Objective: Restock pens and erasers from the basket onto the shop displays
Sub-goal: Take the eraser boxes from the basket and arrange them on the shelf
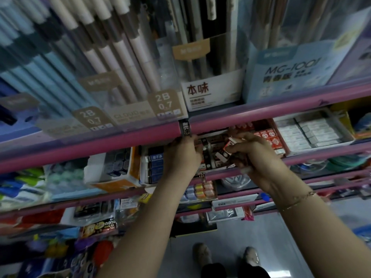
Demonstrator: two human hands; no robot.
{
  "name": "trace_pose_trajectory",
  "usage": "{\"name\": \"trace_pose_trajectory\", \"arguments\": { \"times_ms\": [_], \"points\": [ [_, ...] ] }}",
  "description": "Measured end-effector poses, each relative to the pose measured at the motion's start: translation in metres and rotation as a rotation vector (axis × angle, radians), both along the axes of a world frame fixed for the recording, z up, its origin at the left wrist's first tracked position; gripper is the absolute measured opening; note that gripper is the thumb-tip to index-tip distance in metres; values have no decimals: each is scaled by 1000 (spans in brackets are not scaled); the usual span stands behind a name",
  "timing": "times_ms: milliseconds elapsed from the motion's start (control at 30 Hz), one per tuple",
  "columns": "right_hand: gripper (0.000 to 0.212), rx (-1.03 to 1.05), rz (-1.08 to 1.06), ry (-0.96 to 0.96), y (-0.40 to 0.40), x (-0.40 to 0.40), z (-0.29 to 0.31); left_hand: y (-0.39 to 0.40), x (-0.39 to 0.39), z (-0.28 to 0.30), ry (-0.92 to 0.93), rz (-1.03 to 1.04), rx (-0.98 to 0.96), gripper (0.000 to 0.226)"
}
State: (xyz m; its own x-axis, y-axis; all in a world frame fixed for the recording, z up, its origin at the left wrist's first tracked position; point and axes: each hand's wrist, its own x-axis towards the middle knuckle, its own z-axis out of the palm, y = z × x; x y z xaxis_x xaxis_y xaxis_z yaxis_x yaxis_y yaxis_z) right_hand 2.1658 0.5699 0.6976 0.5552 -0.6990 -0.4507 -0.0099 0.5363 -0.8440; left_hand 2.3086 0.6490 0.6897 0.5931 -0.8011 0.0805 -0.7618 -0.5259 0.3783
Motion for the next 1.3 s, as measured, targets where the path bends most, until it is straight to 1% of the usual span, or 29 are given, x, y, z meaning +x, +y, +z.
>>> {"name": "trace_pose_trajectory", "arguments": {
  "times_ms": [67, 100, 133, 167, 233, 300, 367, 433, 467, 500, 567, 633, 733, 800, 900, 933, 967, 1033, 1100, 1167, 1233, 1267, 1300],
  "points": [
    [27, -17, -14, -32, 3, -1, 0, 10, -13, 8, 407, 10, -215, 21],
    [30, -31, -20, -41, 4, 0, 0, 14, -19, 11, 550, 3, -284, 21],
    [32, -46, -24, -42, 6, 0, 0, 19, -24, 14, 657, -5, -309, 20],
    [34, -62, -23, -39, 7, 1, 1, 23, -27, 15, 726, -5, -311, 16],
    [34, -96, -15, -27, 10, 3, 3, 28, -30, 16, 796, 21, -312, 8],
    [31, -109, -22, -15, 13, 4, 4, 32, -28, 17, 886, 68, -321, 15],
    [25, -121, 8, 1, 17, 4, 3, 38, -24, 18, 967, 68, -261, 27],
    [20, -161, 119, 47, 20, 2, 2, 45, -18, 19, 1032, -10, -132, 45],
    [19, -173, 200, 70, 22, 1, 2, 49, -16, 20, 1079, -41, -102, 51],
    [20, -172, 276, 88, 24, 0, 3, 52, -13, 20, 1118, -43, -116, 51],
    [28, -133, 334, 112, 29, 0, 6, 55, -7, 20, 1149, 55, -243, 40],
    [34, -113, 324, 108, 33, 2, 8, 53, -5, 17, 1067, 164, -330, 31],
    [25, -203, 301, 94, 34, 6, 11, 43, -13, 9, 918, 190, -308, 35],
    [19, -214, 290, 74, 30, 4, 13, 36, -19, 8, 761, 162, -271, 38],
    [20, -226, 342, 122, 19, -1, 13, 40, -12, 8, 389, 7, -209, 32],
    [18, -243, 368, 149, 15, -2, 14, 43, -7, 8, 297, -65, -186, 31],
    [16, -263, 398, 172, 11, -3, 14, 44, -3, 8, 243, -143, -149, 32],
    [12, -297, 468, 208, 6, 0, 15, 42, 5, 7, 229, -279, -47, 41],
    [9, -309, 493, 238, 4, 5, 16, 37, 10, 5, 219, -312, -1, 40],
    [15, -318, 401, 248, 2, 12, 14, 29, 15, 1, 97, -257, -27, 38],
    [22, -291, 233, 229, 0, 14, 10, 21, 18, -3, -32, -167, -32, 37],
    [24, -224, 172, 175, -2, 13, 9, 17, 18, -5, -58, -138, -12, 38],
    [28, -118, 155, 74, -3, 11, 8, 12, 18, -8, -74, -130, 20, 39]
  ]
}}
